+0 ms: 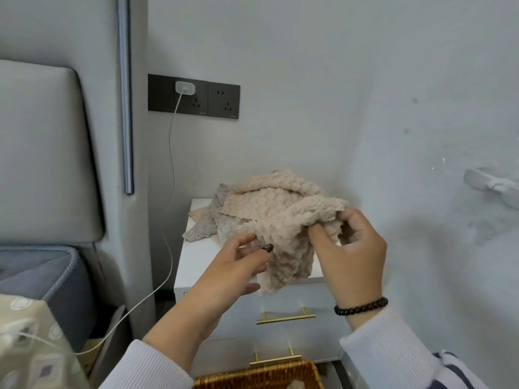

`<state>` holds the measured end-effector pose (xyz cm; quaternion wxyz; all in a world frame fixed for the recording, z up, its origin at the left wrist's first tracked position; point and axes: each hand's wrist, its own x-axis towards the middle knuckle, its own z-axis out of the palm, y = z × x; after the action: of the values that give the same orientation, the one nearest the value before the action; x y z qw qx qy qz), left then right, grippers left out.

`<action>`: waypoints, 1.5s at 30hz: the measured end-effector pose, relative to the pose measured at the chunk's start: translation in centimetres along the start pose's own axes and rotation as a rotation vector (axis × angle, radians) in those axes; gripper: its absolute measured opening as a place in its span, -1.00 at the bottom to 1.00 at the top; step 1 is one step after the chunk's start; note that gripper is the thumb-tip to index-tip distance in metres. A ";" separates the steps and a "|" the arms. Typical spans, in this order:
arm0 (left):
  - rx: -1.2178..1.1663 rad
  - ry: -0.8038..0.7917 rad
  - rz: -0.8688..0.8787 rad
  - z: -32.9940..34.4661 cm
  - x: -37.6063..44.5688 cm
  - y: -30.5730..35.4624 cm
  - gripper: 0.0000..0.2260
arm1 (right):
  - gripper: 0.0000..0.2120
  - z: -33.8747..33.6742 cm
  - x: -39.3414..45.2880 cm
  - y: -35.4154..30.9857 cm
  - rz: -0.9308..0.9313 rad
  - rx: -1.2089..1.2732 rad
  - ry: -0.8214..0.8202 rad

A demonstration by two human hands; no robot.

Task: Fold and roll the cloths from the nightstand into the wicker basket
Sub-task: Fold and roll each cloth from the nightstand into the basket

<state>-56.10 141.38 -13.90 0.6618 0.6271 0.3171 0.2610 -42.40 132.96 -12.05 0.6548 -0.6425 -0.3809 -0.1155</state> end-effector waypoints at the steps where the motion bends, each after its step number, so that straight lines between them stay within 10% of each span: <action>1: 0.024 -0.032 0.038 0.2 -0.1 -0.1 -0.63 | -0.84 -0.1 -0.2 0.0 0.030 -0.012 -0.053; 8: 0.179 -0.173 0.214 1.7 -0.4 -1.9 -0.31 | -0.77 -2.1 -0.1 0.1 0.092 0.008 -0.234; 15: 0.304 -0.072 0.328 1.7 0.4 -3.4 -0.81 | -0.73 -3.7 0.7 1.1 0.225 0.140 -0.315; 26: 0.005 -0.161 0.040 2.3 -0.2 -2.8 -0.89 | -0.69 -5.7 2.2 3.4 0.385 0.121 -0.218; 38: 0.869 -0.005 0.126 -2.1 1.2 -4.4 -0.60 | -0.80 -5.8 2.6 5.6 0.234 -0.487 -0.538; 45: 1.135 0.210 0.171 -4.0 3.4 -4.1 -0.93 | -0.83 -2.0 3.4 7.6 0.195 -0.730 -0.572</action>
<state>-57.04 146.23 -18.32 0.1636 0.8777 0.4195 0.1637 -34.49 133.33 -15.37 0.2629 -0.8694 -0.4184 0.0020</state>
